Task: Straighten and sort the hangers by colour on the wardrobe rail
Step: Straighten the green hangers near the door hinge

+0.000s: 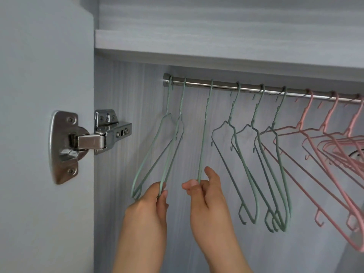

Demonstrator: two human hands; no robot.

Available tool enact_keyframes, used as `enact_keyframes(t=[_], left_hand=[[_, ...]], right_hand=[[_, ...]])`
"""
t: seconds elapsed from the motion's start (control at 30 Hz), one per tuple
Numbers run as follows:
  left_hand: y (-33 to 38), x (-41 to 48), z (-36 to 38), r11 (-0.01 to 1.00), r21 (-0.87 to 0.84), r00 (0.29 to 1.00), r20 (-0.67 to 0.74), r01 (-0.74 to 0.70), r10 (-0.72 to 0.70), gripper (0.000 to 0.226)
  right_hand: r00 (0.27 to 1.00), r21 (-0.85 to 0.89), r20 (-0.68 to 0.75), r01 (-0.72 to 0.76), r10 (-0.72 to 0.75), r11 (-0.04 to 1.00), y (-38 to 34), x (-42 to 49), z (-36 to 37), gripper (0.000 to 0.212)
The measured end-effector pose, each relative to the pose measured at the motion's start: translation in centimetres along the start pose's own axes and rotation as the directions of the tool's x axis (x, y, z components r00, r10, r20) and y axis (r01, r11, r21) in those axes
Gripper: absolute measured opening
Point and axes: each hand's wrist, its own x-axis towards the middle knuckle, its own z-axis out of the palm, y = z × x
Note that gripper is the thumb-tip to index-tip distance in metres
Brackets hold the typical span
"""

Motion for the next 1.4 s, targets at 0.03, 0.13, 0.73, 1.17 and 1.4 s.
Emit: enact_keyframes(t=[0.03,0.13,0.73,1.17,1.4], left_hand=[[0.1,0.0,0.0,1.000,-0.007,1.000,-0.001,0.005,-0.005,0.016],[0.1,0.1,0.2,1.000,-0.020,1.000,0.015,0.004,-0.004,0.013],[-0.3,0.3,0.3,0.999,-0.040,1.000,0.010,-0.018,0.019,0.031],[0.2,0.3,-0.2,0.995,-0.092,0.999,-0.035,-0.039,0.036,0.042],[-0.1,0.3,-0.6,0.993,-0.108,0.998,-0.054,-0.037,0.031,0.049]], right_hand=[[1.000,0.003,-0.004,0.000,0.000,1.000,0.0,0.0,0.0,0.050],[1.000,0.042,-0.011,0.002,-0.002,0.999,-0.4,0.0,-0.1,0.047],[0.993,0.059,-0.103,-0.045,0.051,0.997,-0.5,0.2,-0.3,0.048],[0.980,-0.078,-0.197,-0.006,-0.009,0.997,0.2,0.5,-0.1,0.045],[0.987,-0.008,-0.160,-0.017,0.015,1.000,-0.1,0.3,0.0,0.046]])
